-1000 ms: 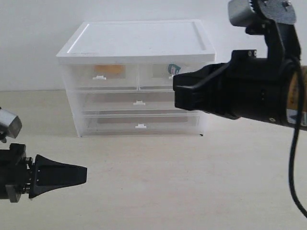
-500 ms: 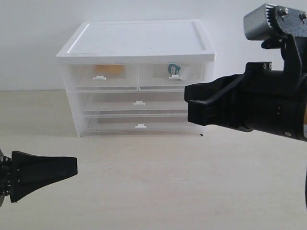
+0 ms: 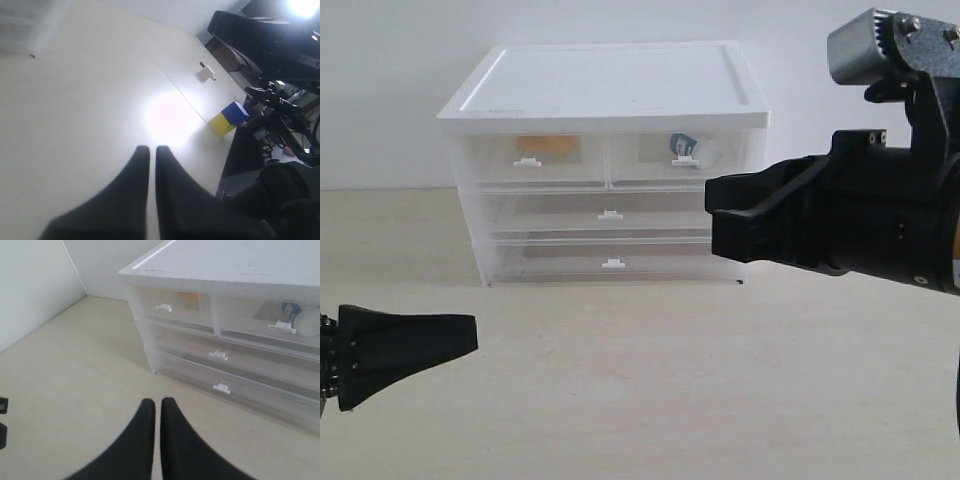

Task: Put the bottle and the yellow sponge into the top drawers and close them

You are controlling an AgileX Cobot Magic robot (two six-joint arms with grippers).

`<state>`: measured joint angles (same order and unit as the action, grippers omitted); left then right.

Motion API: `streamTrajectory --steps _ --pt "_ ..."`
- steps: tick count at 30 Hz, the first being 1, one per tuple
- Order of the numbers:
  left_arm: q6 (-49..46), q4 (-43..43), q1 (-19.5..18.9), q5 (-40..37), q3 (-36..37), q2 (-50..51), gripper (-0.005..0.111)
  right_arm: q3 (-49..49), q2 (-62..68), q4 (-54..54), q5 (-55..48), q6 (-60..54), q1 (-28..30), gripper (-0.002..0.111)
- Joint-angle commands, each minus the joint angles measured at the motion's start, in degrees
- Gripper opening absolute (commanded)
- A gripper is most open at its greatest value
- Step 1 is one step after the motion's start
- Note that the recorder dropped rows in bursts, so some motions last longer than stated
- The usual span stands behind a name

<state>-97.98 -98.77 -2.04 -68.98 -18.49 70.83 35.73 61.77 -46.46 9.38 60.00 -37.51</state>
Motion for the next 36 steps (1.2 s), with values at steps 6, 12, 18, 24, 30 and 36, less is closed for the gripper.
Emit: streamTrajectory --steps 6,12,18,24,30,36 --pt "3.37 -1.18 0.03 25.61 0.03 -24.82 0.004 -0.42 -0.53 -0.39 0.24 -0.61 0.37 0.0" --pt "10.14 -1.18 0.03 43.96 1.55 -39.48 0.004 -0.42 -0.53 -0.39 0.24 -0.61 0.37 0.0" --pt "11.14 -1.18 0.03 52.45 5.36 -49.84 0.004 -0.42 -0.53 -0.39 0.24 -0.61 0.37 0.0" --pt "10.82 -1.18 0.03 62.11 10.08 -58.37 0.004 -0.42 -0.53 -0.39 0.24 -0.61 0.37 0.0" --pt "10.82 -1.18 0.03 63.22 13.09 -63.54 0.004 -0.42 -0.53 -0.39 0.24 -0.61 0.37 0.0" --pt "10.71 -1.18 0.03 63.34 15.48 -68.33 0.004 -0.42 -0.53 -0.39 0.24 -0.61 0.37 0.0"
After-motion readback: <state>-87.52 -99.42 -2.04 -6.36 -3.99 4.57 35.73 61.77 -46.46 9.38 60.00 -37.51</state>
